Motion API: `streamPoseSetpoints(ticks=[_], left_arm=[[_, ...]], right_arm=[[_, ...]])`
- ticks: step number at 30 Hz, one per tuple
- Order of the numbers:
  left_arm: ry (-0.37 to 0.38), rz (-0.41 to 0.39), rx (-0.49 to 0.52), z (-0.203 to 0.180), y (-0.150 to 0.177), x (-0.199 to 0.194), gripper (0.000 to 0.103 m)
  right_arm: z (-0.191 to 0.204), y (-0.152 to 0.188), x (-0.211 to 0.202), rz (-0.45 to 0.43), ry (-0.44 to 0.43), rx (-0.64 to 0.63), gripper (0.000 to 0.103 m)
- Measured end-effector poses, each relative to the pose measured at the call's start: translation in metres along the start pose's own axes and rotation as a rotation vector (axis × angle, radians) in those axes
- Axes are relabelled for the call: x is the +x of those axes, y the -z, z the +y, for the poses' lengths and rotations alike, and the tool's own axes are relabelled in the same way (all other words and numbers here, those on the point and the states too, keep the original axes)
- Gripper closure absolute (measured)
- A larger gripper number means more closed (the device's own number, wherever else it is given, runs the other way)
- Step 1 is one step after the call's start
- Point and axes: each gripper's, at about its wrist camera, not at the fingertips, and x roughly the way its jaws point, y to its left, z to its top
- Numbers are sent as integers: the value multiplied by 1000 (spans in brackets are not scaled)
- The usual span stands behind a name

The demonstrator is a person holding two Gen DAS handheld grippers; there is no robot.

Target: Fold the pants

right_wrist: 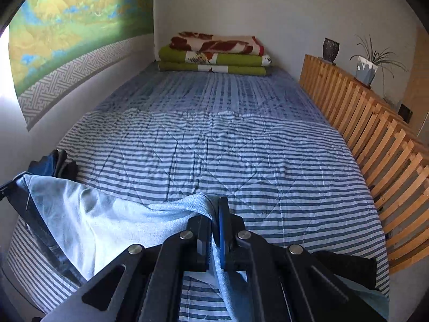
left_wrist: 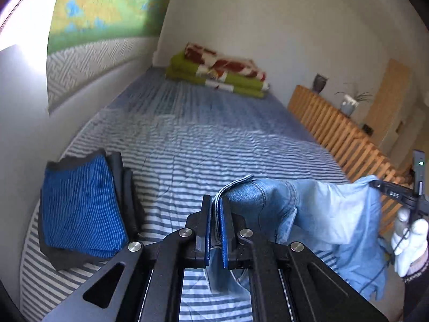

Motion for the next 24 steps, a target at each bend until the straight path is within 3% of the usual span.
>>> streamPoseSetpoints(ticks=[2,5,7,9,11,13,14,16,18,21,24], left_arm=[[16,-2,32,-8,17,-21,98],[58,123,66,-17,75,-32,98],[112,279,66,-16,129,-25,94],[120,433,46,-12,176,-13,94],[99,481,44,-5,198,-7,94],[66,475,36,1,198,-3,90],[66,467,15,6,194,2,86],[63,454,12,9,185,13,62],[50,435,22,9,175,35,45],[-5,423,23,12,163,81,43],[-10,455,-37,21,153,127,43]], right_arm=[[-10,14,-15,-2,-19,9,99],[-26,57,-21,48,-30,10,99],[-36,99,-11,147,-35,9,99],[-43,148,9,299,-30,-8,98],[-48,195,24,422,-25,-46,95],[-51,216,23,443,-12,-62,90],[-52,218,20,442,-20,-61,89],[-54,212,11,421,-40,-52,81],[-52,196,-1,373,-61,-57,73],[-51,163,-13,285,-67,-69,52],[-47,136,-6,236,-38,-86,49]])
